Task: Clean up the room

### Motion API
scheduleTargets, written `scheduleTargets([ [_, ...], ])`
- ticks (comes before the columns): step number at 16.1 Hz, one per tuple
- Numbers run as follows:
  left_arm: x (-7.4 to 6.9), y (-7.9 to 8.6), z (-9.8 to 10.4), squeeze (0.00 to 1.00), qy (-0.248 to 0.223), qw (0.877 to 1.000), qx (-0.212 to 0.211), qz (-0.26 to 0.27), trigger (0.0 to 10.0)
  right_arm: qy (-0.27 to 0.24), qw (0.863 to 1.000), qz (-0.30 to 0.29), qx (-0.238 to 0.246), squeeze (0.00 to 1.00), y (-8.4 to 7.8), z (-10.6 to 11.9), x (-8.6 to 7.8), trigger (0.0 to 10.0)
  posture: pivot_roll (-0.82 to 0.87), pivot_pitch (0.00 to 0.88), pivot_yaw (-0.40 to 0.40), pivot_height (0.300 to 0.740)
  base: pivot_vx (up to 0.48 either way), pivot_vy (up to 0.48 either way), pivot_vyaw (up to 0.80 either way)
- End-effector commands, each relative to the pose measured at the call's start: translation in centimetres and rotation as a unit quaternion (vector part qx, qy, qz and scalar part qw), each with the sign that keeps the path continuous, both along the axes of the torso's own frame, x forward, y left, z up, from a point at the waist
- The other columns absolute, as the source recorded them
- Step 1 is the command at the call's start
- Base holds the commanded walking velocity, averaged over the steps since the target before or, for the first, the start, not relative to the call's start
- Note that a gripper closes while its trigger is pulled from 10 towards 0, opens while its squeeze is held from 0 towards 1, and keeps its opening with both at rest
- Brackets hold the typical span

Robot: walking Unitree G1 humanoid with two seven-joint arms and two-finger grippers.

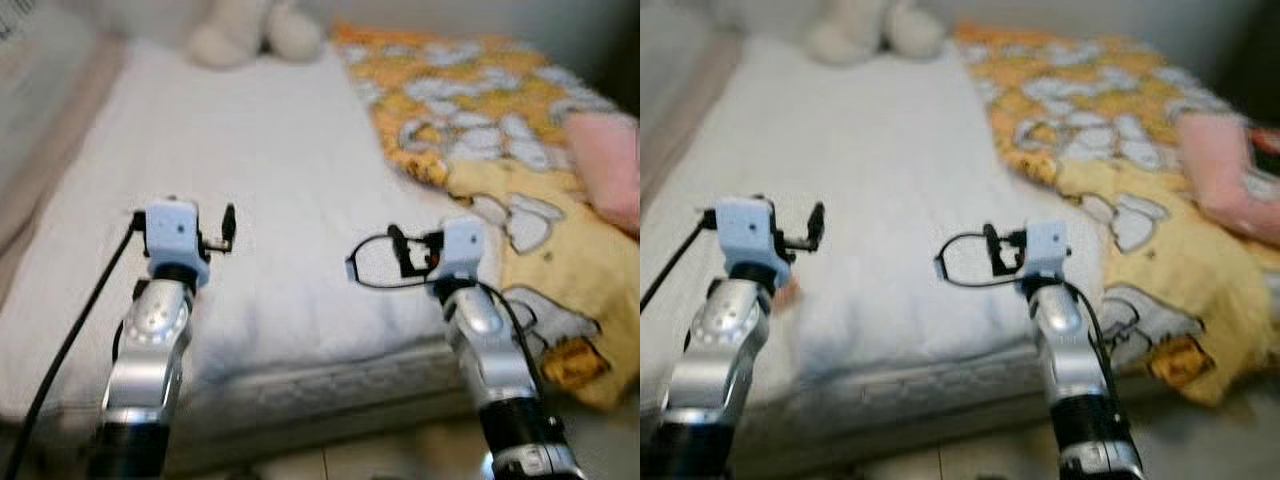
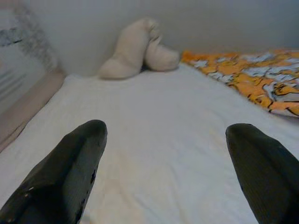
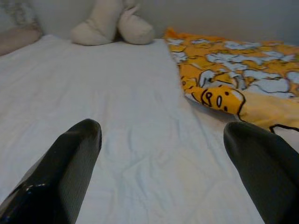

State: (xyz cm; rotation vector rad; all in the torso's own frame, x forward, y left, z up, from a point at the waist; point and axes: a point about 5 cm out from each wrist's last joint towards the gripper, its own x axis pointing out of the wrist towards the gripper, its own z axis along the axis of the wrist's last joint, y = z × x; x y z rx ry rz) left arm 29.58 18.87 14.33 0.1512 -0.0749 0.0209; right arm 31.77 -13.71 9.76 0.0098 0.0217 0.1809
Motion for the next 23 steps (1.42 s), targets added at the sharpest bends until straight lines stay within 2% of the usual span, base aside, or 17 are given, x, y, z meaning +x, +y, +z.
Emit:
scheduleTargets([
  [1, -0.1, 0.7, -0.5, 0.00, 0.014, 1.000, 0.008, 0.013, 10.0, -0.004, 1.000, 0.009, 0.003, 0.00, 0.6, 0.1, 0.0, 10.0, -0.03, 0.000, -0.008, 0.740, 0.000, 0.000, 0.00],
  [5, 0.0, 0.2, -0.4, 0.00, 0.012, 1.000, 0.004, 0.001, 10.0, -0.002, 1.000, 0.008, -0.001, 0.00, 0.6, 0.1, 0.0, 10.0, -0.03, 0.000, -0.007, 0.740, 0.000, 0.217, 0.00],
  [9, 0.5, 0.0, -0.7, 0.00, 0.028, 0.999, 0.015, 0.007, 10.0, -0.002, 1.000, 0.008, 0.003, 0.00, 0.6, 0.1, -0.1, 10.0, -0.03, 0.000, -0.009, 0.740, 0.000, 0.358, -0.78],
  [11, 2.2, 0.0, -0.8, 0.00, 0.066, 0.998, -0.004, 0.020, 10.0, -0.008, 1.000, 0.010, 0.000, 0.00, 0.5, 0.2, -0.2, 10.0, -0.03, 0.008, -0.011, 0.740, 0.000, 0.000, 0.00],
  [14, 5.4, -0.6, 0.5, 0.00, 0.088, 0.996, -0.024, -0.010, 10.0, 0.001, 1.000, 0.007, -0.012, 0.00, -0.5, -0.6, -0.9, 10.0, -0.04, 0.012, -0.012, 0.740, 0.000, 0.000, 0.00],
  [15, 6.8, -1.1, 1.1, 0.00, 0.104, 0.994, -0.036, -0.018, 10.0, -0.003, 1.000, 0.008, -0.022, 0.00, -0.9, -0.6, -1.0, 10.0, -0.04, 0.013, -0.010, 0.740, 0.000, 0.000, 0.00],
  [16, 8.6, -1.0, 1.8, 0.00, 0.133, 0.990, -0.050, 0.002, 10.0, -0.009, 1.000, 0.007, -0.028, 0.00, -1.7, -0.3, -0.8, 10.0, -0.05, 0.016, -0.003, 0.740, 0.000, 0.000, 0.00],
  [18, 9.5, -0.8, 1.8, 0.00, 0.157, 0.985, -0.072, 0.025, 10.0, -0.007, 0.999, 0.015, -0.033, 0.00, -2.3, -0.2, -0.8, 10.0, -0.06, 0.018, -0.001, 0.740, 0.000, 0.000, 0.00],
  [20, 9.9, -1.5, 1.2, 0.00, 0.191, 0.976, -0.106, 0.014, 10.0, 0.000, 0.999, 0.023, -0.036, 0.00, -2.6, -0.4, -1.0, 10.0, -0.06, 0.021, 0.005, 0.740, 0.000, 0.000, 0.00],
  [22, 9.7, -2.0, -0.1, 0.00, 0.234, 0.967, -0.103, 0.020, 10.0, 0.004, 0.999, 0.028, -0.035, 0.00, -2.3, -0.6, -1.2, 10.0, -0.06, 0.022, 0.008, 0.740, 0.000, 0.000, 0.00],
  [23, 9.7, -2.0, -0.4, 0.00, 0.240, 0.965, -0.105, 0.023, 10.0, 0.003, 0.999, 0.029, -0.034, 0.00, -2.1, -0.6, -1.2, 10.0, -0.06, 0.022, 0.008, 0.740, 0.000, 0.000, 0.00],
])
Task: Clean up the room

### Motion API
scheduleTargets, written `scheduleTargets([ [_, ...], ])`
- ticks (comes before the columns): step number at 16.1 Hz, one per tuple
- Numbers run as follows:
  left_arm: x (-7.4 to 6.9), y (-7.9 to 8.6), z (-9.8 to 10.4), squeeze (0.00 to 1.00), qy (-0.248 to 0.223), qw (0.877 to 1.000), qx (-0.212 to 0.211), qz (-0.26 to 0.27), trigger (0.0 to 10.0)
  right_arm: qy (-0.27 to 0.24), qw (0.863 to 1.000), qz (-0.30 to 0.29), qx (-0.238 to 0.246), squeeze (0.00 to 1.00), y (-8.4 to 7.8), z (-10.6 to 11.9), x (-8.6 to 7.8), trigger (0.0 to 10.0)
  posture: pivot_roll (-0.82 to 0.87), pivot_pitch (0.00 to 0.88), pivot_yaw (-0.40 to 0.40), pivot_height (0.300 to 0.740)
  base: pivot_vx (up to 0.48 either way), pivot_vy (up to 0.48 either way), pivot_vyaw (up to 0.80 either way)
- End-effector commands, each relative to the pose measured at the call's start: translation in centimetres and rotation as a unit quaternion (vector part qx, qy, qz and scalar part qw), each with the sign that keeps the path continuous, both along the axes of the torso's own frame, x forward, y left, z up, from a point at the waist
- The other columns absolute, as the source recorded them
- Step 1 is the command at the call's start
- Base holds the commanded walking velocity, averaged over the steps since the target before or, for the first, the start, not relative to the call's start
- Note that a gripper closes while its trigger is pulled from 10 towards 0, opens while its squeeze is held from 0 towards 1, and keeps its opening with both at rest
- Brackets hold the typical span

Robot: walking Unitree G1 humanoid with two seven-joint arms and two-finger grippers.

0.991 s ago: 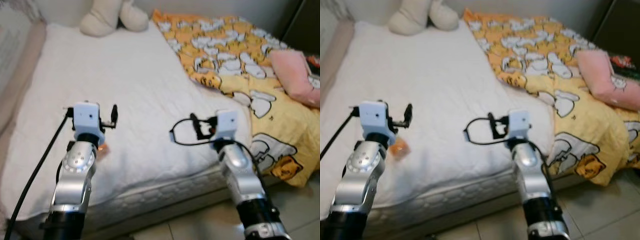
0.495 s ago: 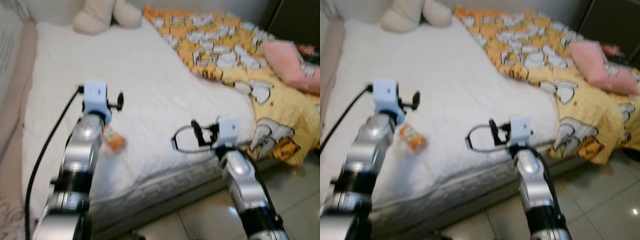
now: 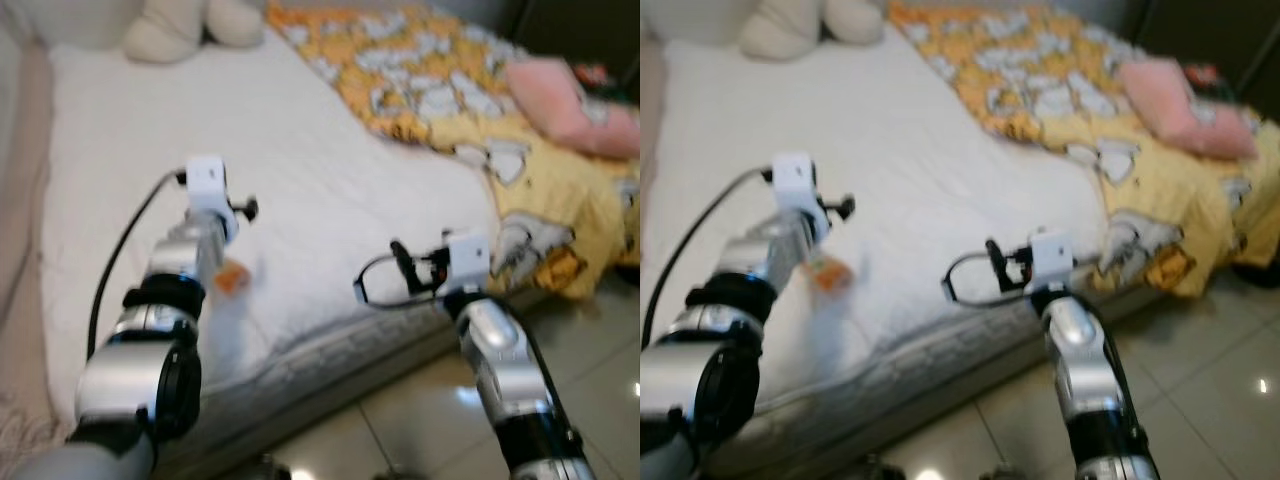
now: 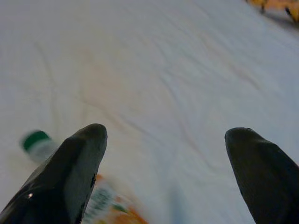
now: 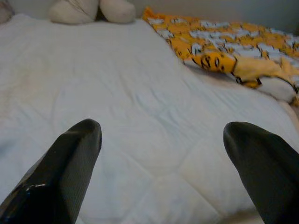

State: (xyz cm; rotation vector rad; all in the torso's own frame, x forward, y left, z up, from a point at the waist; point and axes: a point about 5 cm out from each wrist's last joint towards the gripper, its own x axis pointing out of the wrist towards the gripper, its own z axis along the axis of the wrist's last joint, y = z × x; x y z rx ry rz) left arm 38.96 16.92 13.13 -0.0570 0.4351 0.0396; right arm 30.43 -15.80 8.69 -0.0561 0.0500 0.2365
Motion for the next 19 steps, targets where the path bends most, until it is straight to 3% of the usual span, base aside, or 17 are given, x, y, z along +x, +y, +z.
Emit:
scheduleTargets([
  [1, -0.1, -0.1, -0.6, 0.00, 0.024, 1.000, -0.003, 0.014, 10.0, -0.008, 1.000, 0.014, 0.002, 0.00, 0.5, 0.4, 0.0, 10.0, -0.06, 0.022, 0.010, 0.740, 0.000, 0.000, 0.00],
  [3, -0.4, -0.2, -1.5, 0.00, 0.043, 0.998, -0.016, 0.031, 10.0, -0.007, 1.000, 0.028, 0.002, 0.00, 0.7, 0.4, -0.1, 10.0, -0.06, 0.021, 0.009, 0.740, 0.000, 0.000, 0.00],
  [7, -0.2, 0.2, -1.2, 0.00, 0.027, 0.997, -0.004, 0.076, 10.0, -0.004, 1.000, 0.031, -0.001, 0.00, 0.2, 0.4, 0.0, 10.0, -0.07, 0.018, 0.011, 0.740, 0.000, 0.000, 0.00],
  [10, -0.7, -0.7, -2.5, 0.00, 0.056, 0.996, -0.014, 0.069, 10.0, 0.000, 0.999, 0.040, 0.004, 0.00, 0.9, 0.2, -0.1, 10.0, -0.06, 0.012, 0.013, 0.740, 0.000, 0.000, 0.00],
  [19, -0.8, -2.1, -2.9, 0.00, 0.072, 0.992, -0.055, 0.093, 10.0, 0.000, 0.999, 0.050, 0.011, 0.00, 1.7, 0.3, 0.0, 10.0, -0.08, 0.008, 0.009, 0.740, 0.000, 0.000, 0.00],
])
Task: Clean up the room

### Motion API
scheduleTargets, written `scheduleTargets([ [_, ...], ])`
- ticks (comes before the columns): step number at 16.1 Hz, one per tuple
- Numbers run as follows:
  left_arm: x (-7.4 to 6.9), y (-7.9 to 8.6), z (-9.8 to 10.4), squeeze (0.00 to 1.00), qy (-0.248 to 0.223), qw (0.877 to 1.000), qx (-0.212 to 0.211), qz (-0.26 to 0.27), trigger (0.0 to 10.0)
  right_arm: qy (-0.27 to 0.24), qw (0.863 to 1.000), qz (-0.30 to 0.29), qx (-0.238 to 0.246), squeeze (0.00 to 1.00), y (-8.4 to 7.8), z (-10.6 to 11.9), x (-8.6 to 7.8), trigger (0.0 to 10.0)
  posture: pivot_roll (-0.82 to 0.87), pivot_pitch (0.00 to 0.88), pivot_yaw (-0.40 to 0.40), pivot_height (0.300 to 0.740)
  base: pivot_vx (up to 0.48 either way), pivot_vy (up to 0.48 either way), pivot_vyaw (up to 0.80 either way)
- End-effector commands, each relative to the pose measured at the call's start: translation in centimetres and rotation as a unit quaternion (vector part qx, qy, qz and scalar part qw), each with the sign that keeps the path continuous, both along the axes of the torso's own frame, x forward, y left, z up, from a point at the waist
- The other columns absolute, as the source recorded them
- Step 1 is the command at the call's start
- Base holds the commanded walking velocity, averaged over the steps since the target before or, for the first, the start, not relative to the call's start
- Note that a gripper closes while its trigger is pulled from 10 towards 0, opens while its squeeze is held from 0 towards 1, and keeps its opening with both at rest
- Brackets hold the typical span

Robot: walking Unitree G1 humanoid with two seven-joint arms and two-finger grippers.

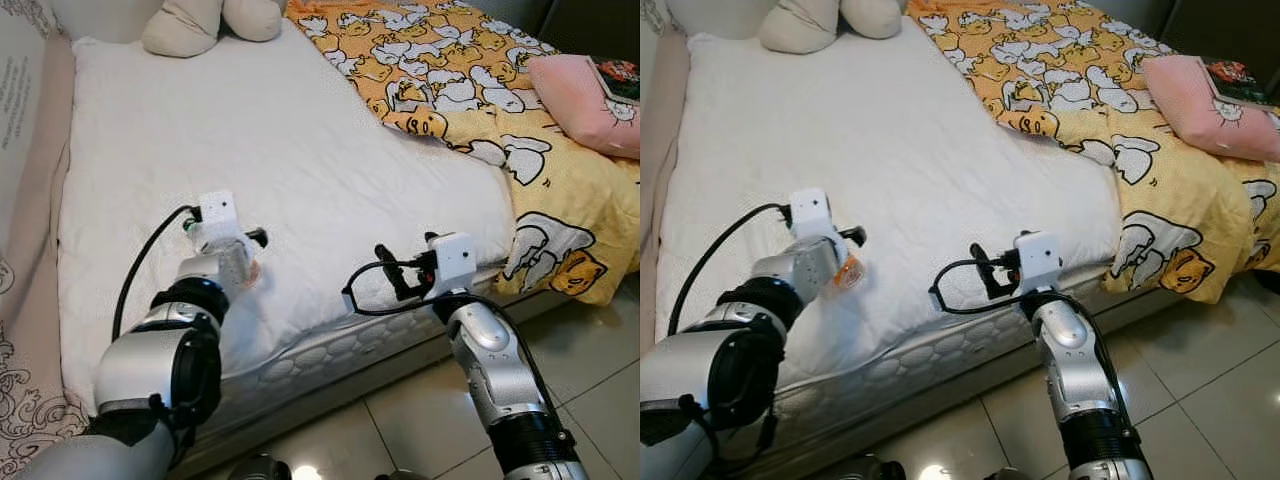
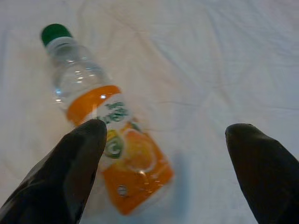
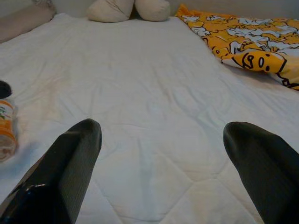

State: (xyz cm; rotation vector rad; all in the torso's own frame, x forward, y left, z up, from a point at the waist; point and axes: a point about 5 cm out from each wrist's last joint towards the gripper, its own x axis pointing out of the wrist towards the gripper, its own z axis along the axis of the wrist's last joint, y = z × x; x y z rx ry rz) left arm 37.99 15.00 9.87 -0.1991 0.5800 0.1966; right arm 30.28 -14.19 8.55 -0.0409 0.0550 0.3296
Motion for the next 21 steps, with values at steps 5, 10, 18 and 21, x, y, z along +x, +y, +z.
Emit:
scheduleTargets([
  [5, -0.3, 0.3, -0.6, 0.00, 0.005, 1.000, 0.007, 0.029, 10.0, -0.005, 1.000, 0.009, 0.006, 0.00, 0.4, 0.5, 0.0, 10.0, -0.09, 0.011, 0.010, 0.740, 0.000, 0.000, 0.00],
  [10, -1.2, 0.9, -2.0, 0.00, 0.029, 0.999, 0.020, 0.034, 10.0, 0.000, 1.000, 0.024, 0.008, 0.00, 0.9, 0.4, -0.7, 10.0, -0.12, 0.033, 0.013, 0.740, 0.000, 0.000, 0.00],
  [18, -1.3, 0.0, -2.3, 0.00, 0.032, 0.999, 0.017, 0.021, 10.0, 0.016, 0.999, 0.047, 0.016, 0.00, 1.5, 0.6, -2.3, 10.0, -0.18, 0.101, 0.035, 0.740, 0.000, 0.000, 0.00],
  [21, -1.7, -0.5, -3.0, 0.00, 0.048, 0.999, 0.003, 0.007, 10.0, 0.022, 0.998, 0.048, 0.019, 0.00, 1.8, 0.7, -2.8, 10.0, -0.19, 0.126, 0.052, 0.740, 0.000, 0.000, 0.00],
])
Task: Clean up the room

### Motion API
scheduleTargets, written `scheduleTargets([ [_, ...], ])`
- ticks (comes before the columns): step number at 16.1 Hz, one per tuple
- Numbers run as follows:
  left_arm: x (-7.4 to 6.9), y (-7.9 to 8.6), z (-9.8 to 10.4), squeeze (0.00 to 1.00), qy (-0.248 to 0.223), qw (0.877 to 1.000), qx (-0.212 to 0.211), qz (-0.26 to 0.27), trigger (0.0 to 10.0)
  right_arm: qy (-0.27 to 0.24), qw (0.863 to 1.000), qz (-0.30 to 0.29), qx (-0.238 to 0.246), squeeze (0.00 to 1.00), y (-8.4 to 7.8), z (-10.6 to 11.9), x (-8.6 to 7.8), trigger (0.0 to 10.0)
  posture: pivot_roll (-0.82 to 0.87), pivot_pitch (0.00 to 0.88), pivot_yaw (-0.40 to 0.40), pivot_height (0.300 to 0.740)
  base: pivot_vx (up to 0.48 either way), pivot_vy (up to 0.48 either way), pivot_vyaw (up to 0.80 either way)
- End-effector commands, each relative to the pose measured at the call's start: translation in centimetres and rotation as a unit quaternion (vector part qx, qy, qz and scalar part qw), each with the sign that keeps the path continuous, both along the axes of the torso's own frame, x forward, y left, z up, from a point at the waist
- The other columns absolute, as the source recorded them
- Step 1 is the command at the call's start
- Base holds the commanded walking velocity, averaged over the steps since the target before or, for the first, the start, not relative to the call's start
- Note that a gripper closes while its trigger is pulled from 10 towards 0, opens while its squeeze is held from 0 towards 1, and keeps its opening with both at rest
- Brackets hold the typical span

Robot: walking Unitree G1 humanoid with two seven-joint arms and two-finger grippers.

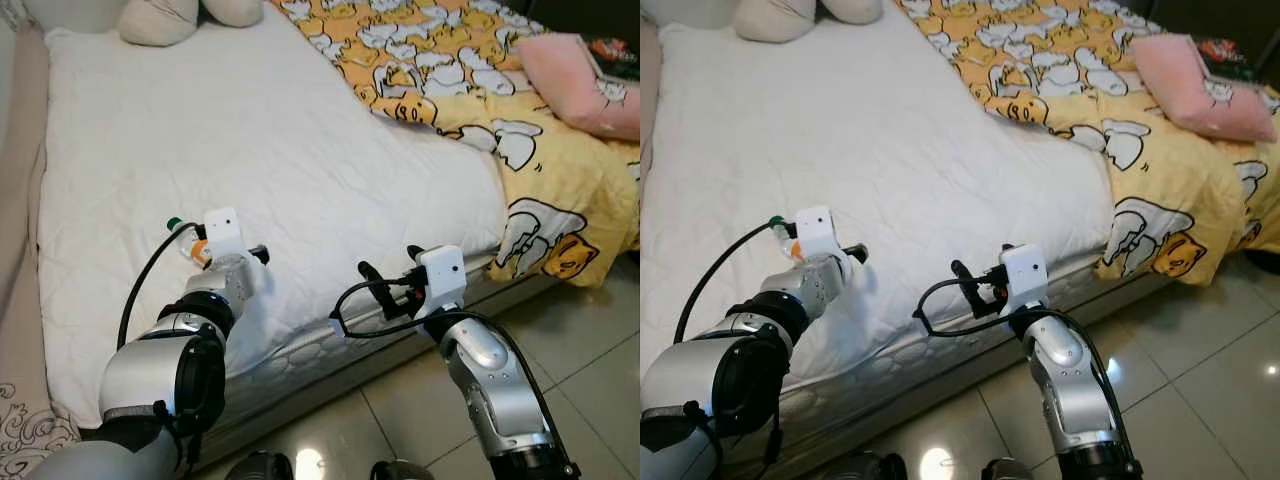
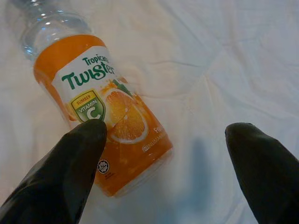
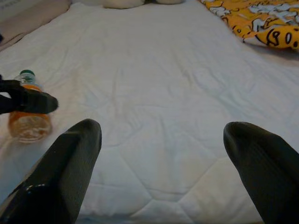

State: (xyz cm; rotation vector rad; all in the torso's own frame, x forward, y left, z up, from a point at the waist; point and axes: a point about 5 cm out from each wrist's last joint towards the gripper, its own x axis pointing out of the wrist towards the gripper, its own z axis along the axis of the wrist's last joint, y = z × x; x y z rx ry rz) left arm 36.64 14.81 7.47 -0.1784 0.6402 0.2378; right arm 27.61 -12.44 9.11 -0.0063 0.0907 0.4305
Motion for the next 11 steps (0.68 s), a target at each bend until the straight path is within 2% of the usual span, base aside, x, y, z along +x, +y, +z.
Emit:
scheduleTargets([
  [1, -0.46, -0.25, -0.73, 0.00, 0.019, 1.000, -0.010, -0.006, 10.0, 0.002, 1.000, -0.003, 0.004, 0.00, 0.00, 0.12, -0.12, 10.0, -0.19, 0.128, 0.054, 0.740, 0.000, 0.000, 0.00],
  [4, -0.66, 0.36, -0.95, 0.00, 0.028, 0.999, -0.012, 0.014, 10.0, 0.006, 1.000, -0.004, 0.004, 0.00, -0.01, 0.16, -0.28, 10.0, -0.19, 0.130, 0.055, 0.740, 0.000, 0.000, 0.00],
  [5, -0.66, 0.39, -0.95, 0.00, 0.028, 0.999, -0.013, 0.014, 9.3, 0.006, 1.000, -0.005, 0.004, 0.00, 0.02, 0.17, -0.29, 10.0, -0.19, 0.130, 0.055, 0.740, 0.000, 0.000, 0.00],
  [7, -0.67, 0.46, -0.96, 0.00, 0.029, 1.000, -0.005, 0.008, 0.0, 0.007, 1.000, -0.004, 0.004, 0.00, 0.08, 0.26, -0.22, 10.0, -0.19, 0.126, 0.055, 0.740, 0.000, 0.000, 0.00],
  [11, -0.71, 0.47, -1.05, 0.00, 0.028, 1.000, -0.003, 0.003, 0.0, 0.009, 1.000, -0.005, 0.004, 0.00, -0.01, 0.28, -0.02, 10.0, -0.19, 0.120, 0.046, 0.740, 0.000, 0.000, 0.00],
])
